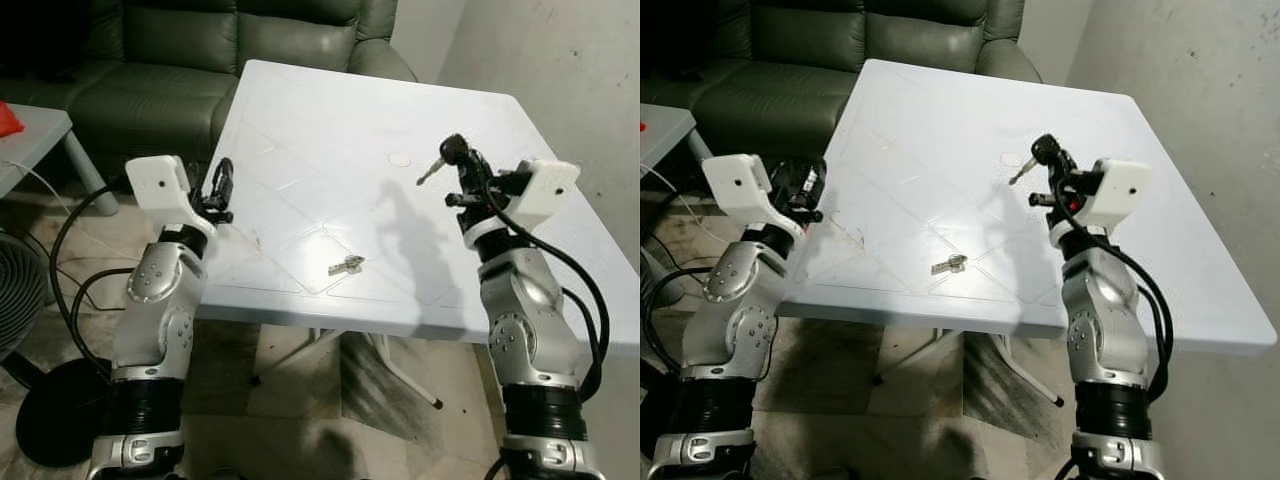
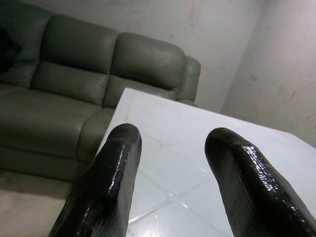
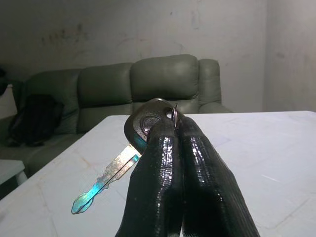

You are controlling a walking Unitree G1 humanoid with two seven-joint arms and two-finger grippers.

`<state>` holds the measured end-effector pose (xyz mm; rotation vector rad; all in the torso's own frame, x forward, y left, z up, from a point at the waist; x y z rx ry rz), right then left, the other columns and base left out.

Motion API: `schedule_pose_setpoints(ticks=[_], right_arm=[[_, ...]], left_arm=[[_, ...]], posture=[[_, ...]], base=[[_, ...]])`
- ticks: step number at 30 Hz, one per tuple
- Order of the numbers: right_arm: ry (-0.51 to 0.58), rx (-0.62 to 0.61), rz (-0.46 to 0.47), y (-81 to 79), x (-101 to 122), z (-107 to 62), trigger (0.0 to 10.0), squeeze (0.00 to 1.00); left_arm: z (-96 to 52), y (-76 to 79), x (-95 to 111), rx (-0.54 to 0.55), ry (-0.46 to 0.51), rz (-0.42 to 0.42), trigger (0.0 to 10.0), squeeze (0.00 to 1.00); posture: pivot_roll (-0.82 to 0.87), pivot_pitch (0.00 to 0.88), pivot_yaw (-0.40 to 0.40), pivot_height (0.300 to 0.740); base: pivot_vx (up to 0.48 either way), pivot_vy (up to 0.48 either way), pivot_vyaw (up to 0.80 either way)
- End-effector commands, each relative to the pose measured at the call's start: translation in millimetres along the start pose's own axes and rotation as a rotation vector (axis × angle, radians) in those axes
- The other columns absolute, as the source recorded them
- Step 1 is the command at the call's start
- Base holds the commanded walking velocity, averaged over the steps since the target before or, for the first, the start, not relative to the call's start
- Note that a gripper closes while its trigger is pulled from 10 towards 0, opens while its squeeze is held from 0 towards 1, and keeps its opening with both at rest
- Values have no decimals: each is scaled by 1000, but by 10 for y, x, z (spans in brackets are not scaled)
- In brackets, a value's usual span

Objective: Hang keys on a hook

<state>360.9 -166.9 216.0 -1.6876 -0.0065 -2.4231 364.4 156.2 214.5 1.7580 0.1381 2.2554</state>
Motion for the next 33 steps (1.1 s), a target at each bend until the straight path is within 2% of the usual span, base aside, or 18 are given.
schedule_pose_setpoints(ticks=[1,19,33], right_arm=[[57,10,-28,-25,129,-3,10000,0],[23,59,-78,-178,40,9,10000,0],[14,50,-90,-164,33,28,10000,0]], left_arm=[[-14,27,27,-3,7,14,10000,0],[-26,12,12,-9,1,88,10000,0],[-13,18,12,-9,5,88,10000,0]], posture=[[-4,59,-74,740],[-1,63,-74,740],[0,59,-74,740]], base=[[0,0,0],[0,0,0],[0,0,0]])
Point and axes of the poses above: a point about 5 cm out from each wrist's last joint towards the gripper, its own z axis pointing out of the wrist towards the gripper, its own x axis along the axis of the wrist's last joint, y = z × x, the point moved 3 cm from there along z, pointing out of the wrist towards the gripper, and after that the axes turned 5 degrees about -z, right-handed, at the moved point
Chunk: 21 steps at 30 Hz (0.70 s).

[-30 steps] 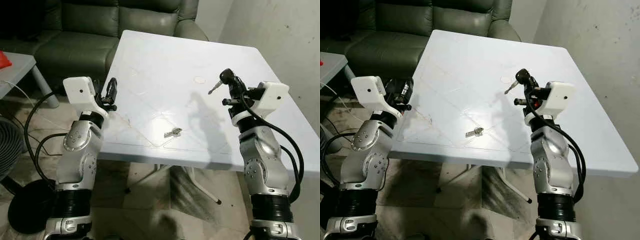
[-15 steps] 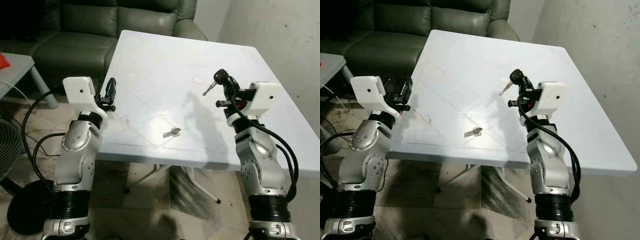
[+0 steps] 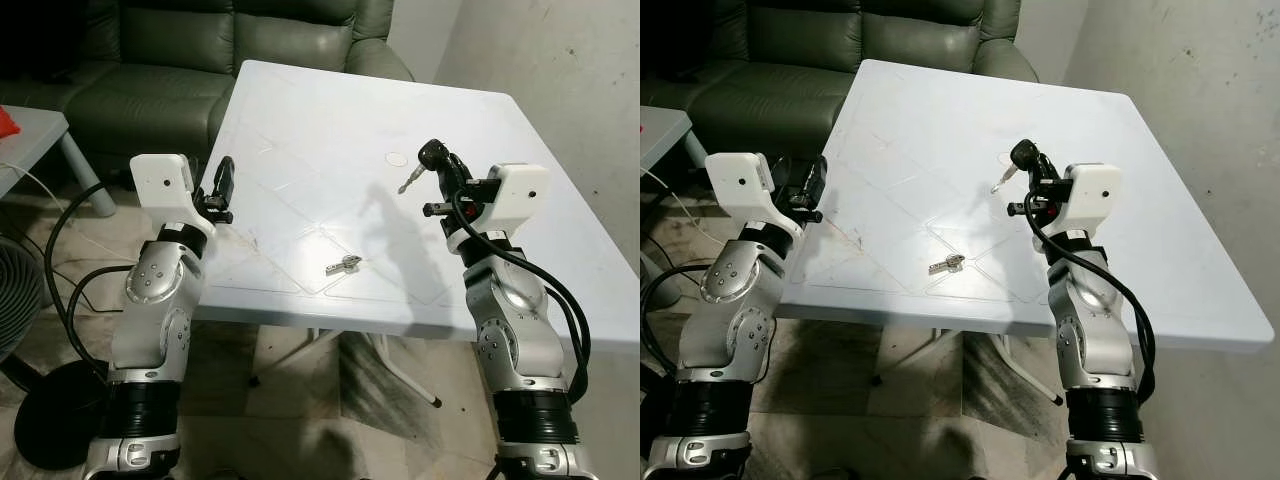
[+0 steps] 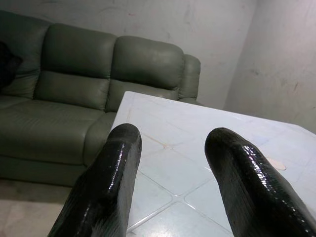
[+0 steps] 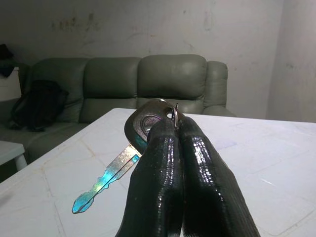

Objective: Hang keys on a hook

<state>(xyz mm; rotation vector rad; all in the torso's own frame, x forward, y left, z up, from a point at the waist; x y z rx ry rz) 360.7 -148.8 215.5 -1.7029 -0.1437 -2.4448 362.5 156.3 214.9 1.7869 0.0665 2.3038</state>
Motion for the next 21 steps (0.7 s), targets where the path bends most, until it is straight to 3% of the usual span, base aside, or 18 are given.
schedule_pose_setpoints(ticks=[1,21], right_arm=[[19,-9,-14,19,60,12,10000,0],[-4,-5,-43,14,29,32,10000,0]], left_arm=[[7,15,5,-1,5,14,10000,0],[11,17,-1,0,6,13,10000,0]], posture=[[0,58,-74,740],[0,59,-78,740]], base=[[0,0,0],[0,0,-755]])
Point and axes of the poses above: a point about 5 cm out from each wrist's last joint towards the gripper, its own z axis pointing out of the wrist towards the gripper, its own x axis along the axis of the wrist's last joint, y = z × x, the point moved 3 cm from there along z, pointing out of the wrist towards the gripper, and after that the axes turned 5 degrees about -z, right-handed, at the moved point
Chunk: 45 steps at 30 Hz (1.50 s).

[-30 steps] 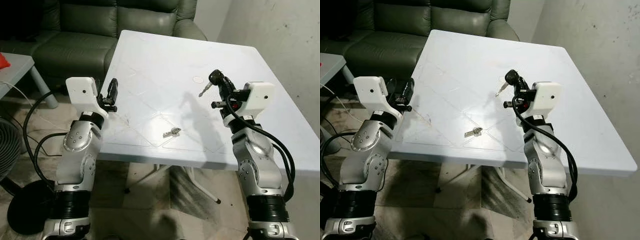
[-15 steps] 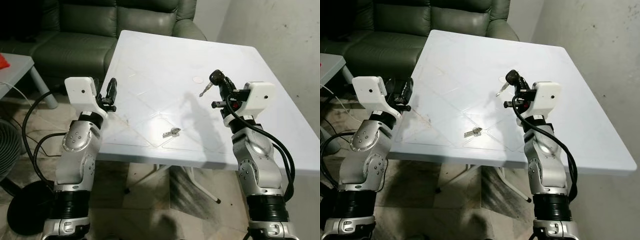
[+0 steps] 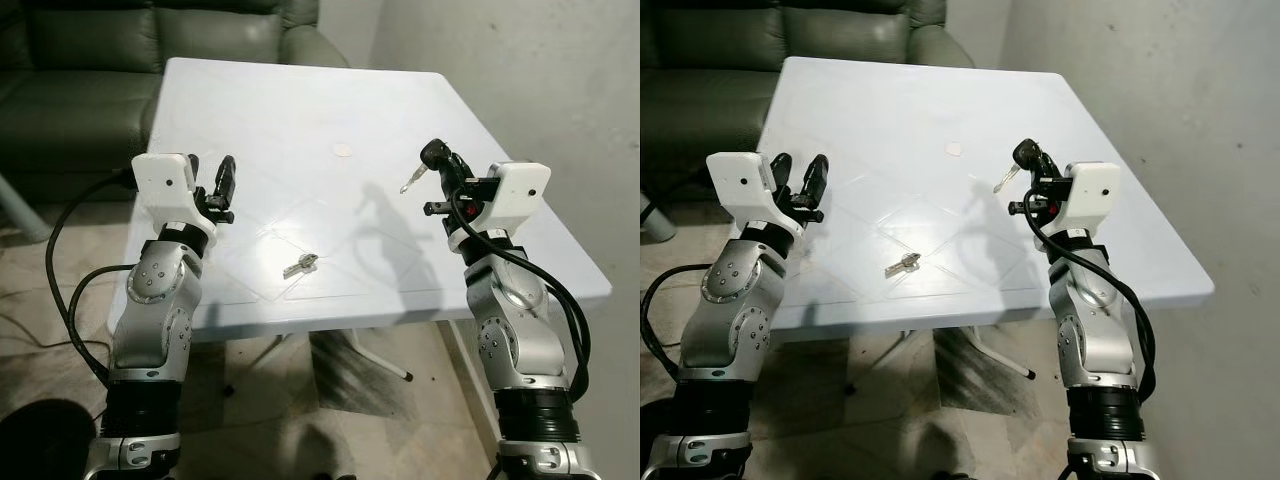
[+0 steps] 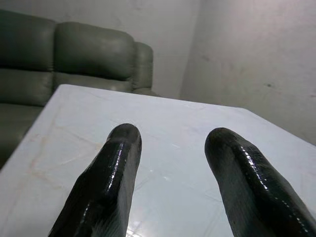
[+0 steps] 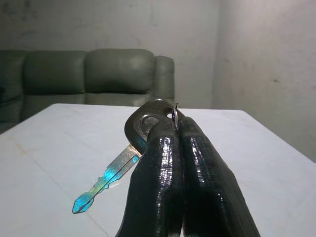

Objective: Hang keys on a hook

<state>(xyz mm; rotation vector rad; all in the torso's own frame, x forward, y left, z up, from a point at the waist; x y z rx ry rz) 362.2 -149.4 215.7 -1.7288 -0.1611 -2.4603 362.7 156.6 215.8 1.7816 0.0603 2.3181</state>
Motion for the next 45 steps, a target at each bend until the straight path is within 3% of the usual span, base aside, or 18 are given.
schedule_pose_setpoints(ticks=[1,13,36,45], right_arm=[[7,3,-15,6,32,20,10000,0],[12,12,-23,-20,36,40,10000,0],[2,9,-52,-4,-2,14,10000,0],[3,9,-59,7,-3,13,10000,0]], left_arm=[[9,18,-10,-1,-2,4,10000,0],[38,37,-37,-9,-20,-17,10000,0],[77,100,-59,-24,-23,-8,10000,0],[88,63,-50,4,-36,-48,10000,0]], posture=[[0,57,-78,740],[1,38,-79,740],[-12,12,-68,740],[-6,12,-69,740]], base=[[0,0,-775],[0,193,-773],[0,0,-774],[0,0,-775]])
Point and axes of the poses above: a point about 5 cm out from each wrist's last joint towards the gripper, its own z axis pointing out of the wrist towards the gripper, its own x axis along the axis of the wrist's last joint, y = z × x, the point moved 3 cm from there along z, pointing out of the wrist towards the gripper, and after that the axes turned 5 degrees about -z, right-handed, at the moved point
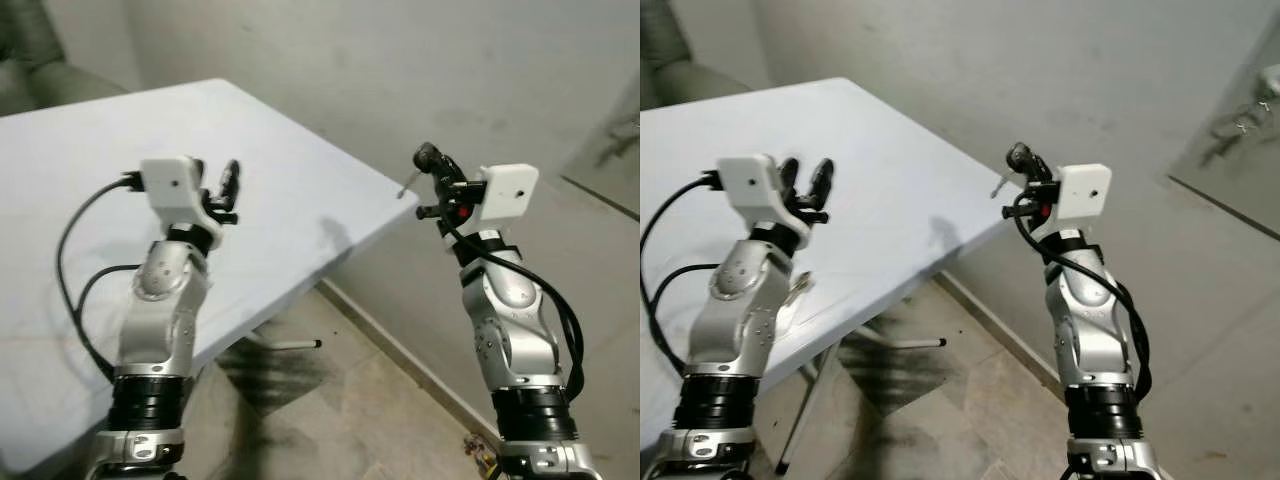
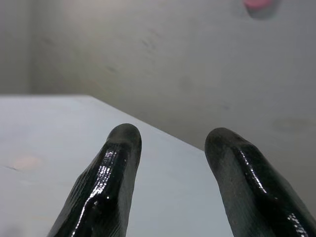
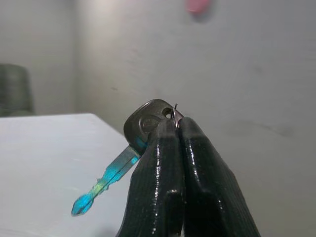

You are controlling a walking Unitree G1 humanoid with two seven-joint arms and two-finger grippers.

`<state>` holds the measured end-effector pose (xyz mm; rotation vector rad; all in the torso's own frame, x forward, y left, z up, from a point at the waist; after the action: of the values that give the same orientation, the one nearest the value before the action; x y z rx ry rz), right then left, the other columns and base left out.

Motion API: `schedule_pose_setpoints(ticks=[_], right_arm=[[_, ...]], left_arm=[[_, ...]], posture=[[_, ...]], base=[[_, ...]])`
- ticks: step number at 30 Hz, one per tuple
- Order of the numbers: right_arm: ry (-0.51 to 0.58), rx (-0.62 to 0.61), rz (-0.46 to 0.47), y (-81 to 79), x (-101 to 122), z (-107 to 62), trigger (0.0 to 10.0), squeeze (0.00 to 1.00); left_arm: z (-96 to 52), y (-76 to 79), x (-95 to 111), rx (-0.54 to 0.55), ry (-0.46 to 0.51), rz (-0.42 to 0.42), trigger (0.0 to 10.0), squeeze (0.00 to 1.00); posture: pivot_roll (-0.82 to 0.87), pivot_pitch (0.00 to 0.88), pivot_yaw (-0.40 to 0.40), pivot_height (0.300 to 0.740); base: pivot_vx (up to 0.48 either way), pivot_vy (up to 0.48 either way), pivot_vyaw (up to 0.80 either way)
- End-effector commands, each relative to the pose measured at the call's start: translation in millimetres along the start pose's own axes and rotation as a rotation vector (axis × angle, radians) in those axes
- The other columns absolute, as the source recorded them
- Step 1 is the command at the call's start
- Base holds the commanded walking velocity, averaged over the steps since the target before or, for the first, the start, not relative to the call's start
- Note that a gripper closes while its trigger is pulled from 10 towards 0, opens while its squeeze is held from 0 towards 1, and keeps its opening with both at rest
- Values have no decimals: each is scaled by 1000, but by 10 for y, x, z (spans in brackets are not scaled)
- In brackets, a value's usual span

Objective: Hang keys on a hook

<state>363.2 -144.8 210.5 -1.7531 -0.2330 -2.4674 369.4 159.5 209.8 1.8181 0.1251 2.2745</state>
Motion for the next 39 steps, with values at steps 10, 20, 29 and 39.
schedule_pose_setpoints(ticks=[10,20,29,39], right_arm=[[15,-15,-25,49,40,15,10000,0],[15,-16,-27,46,37,9,10000,0],[6,-17,-28,55,22,1,10000,0],[16,-25,-24,67,50,2,10000,0]], left_arm=[[28,95,0,-1,-16,-15,10000,0],[24,64,4,24,-8,21,10000,0],[15,94,-11,16,-12,23,10000,0],[-1,164,-58,-27,-43,-13,10000,0]], posture=[[-4,19,-72,740],[-4,31,-70,740],[-3,36,-71,740],[-5,53,-73,740]], base=[[0,0,-774],[0,0,-666],[0,0,-679],[0,0,-491]])
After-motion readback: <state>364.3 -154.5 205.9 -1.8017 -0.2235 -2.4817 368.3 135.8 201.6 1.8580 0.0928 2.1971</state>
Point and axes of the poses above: a point about 5 cm out from each wrist's last joint towards the gripper, its own z axis pointing out of the wrist towards the gripper, its own x axis along the axis of the wrist's last joint, y = z × x, the point moved 3 cm from there along z, pointing out of the wrist towards the gripper, and after that the axes turned 5 degrees about -z, right-handed, at the moved point
